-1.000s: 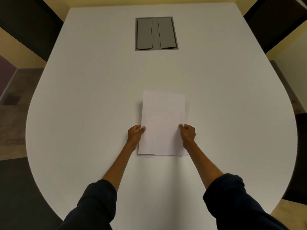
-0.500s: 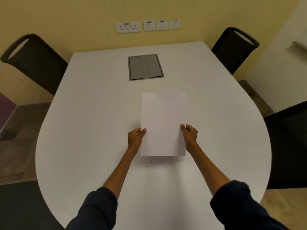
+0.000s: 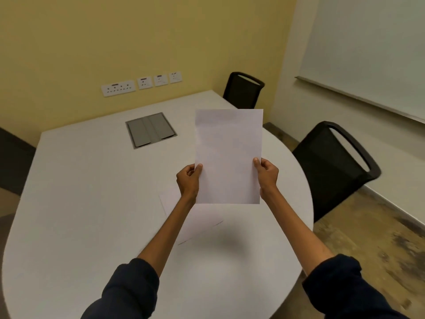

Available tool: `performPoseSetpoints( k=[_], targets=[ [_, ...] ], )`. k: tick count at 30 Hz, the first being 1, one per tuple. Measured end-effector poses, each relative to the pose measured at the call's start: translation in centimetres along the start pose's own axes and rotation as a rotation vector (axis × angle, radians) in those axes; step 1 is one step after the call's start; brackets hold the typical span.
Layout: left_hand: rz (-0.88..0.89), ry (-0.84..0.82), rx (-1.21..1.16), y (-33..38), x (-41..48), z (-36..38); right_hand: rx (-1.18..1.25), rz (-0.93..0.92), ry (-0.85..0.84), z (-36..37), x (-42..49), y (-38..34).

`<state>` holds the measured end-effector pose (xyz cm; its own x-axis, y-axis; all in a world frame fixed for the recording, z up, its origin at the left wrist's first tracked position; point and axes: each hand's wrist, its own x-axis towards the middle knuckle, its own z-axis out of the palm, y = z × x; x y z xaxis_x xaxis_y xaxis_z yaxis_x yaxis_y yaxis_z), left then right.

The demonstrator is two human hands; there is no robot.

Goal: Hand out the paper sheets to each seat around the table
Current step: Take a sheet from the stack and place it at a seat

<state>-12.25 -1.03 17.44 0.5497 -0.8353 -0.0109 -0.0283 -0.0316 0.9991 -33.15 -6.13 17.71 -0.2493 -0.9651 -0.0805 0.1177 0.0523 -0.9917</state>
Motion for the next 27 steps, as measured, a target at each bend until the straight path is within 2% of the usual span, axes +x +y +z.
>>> performPoseSetpoints(
  k=[13, 21, 27],
  targets=[
    [0.197, -0.204, 0.008, 6.4, -9.5, 16.8, 0.053, -0.126, 0.140, -19.2, 1.5, -7.5],
    [0.196, -0.232, 0.042, 7.0, -17.8, 29.9, 0.069, -0.128, 0.157, -34.3, 4.6, -10.1],
    [0.170, -0.259, 0.075, 7.2, -21.5, 38.6, 0.117, -0.107, 0.185, -42.6, 8.0, -10.9]
  ],
)
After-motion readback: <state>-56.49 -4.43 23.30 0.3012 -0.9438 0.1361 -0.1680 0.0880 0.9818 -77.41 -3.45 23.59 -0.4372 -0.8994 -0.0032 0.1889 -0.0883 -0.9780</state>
